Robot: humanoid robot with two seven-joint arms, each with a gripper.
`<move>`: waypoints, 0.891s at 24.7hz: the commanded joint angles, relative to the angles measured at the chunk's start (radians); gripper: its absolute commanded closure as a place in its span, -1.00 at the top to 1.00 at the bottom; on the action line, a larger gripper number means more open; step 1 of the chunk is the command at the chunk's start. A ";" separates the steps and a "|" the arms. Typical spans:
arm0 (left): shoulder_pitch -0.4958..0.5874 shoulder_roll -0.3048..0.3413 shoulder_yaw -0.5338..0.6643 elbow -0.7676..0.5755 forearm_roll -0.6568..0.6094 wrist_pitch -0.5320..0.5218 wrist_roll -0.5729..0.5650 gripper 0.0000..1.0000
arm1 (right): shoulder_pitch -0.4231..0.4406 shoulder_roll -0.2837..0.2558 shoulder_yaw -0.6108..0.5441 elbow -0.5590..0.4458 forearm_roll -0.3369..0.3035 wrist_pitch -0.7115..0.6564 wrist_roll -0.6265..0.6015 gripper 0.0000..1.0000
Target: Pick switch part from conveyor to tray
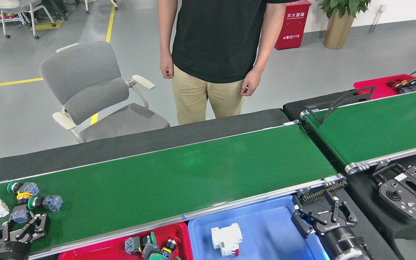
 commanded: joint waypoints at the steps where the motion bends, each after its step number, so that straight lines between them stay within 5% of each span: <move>1: -0.001 -0.001 -0.002 -0.015 0.006 -0.006 0.023 -0.55 | -0.016 -0.006 0.000 -0.012 -0.002 -0.010 -0.002 0.99; 7: 0.190 -0.050 0.012 -0.300 0.009 -0.289 0.024 -0.46 | -0.005 -0.009 0.020 -0.013 0.001 -0.008 -0.001 0.99; 11: 0.352 -0.139 0.055 -0.475 0.009 -0.558 0.021 -0.09 | -0.014 -0.004 0.022 -0.015 -0.001 -0.002 -0.001 0.99; 12: 0.387 -0.168 0.064 -0.515 0.009 -0.610 0.020 0.17 | -0.013 -0.006 0.022 -0.018 -0.001 -0.007 -0.001 0.99; 15: 0.470 -0.253 0.064 -0.604 0.009 -0.651 0.020 0.99 | -0.008 -0.010 0.025 -0.018 -0.001 -0.010 -0.002 0.99; 22: 0.526 -0.318 0.076 -0.631 0.007 -0.647 0.020 1.00 | -0.028 -0.003 0.025 -0.020 -0.001 -0.005 -0.002 0.99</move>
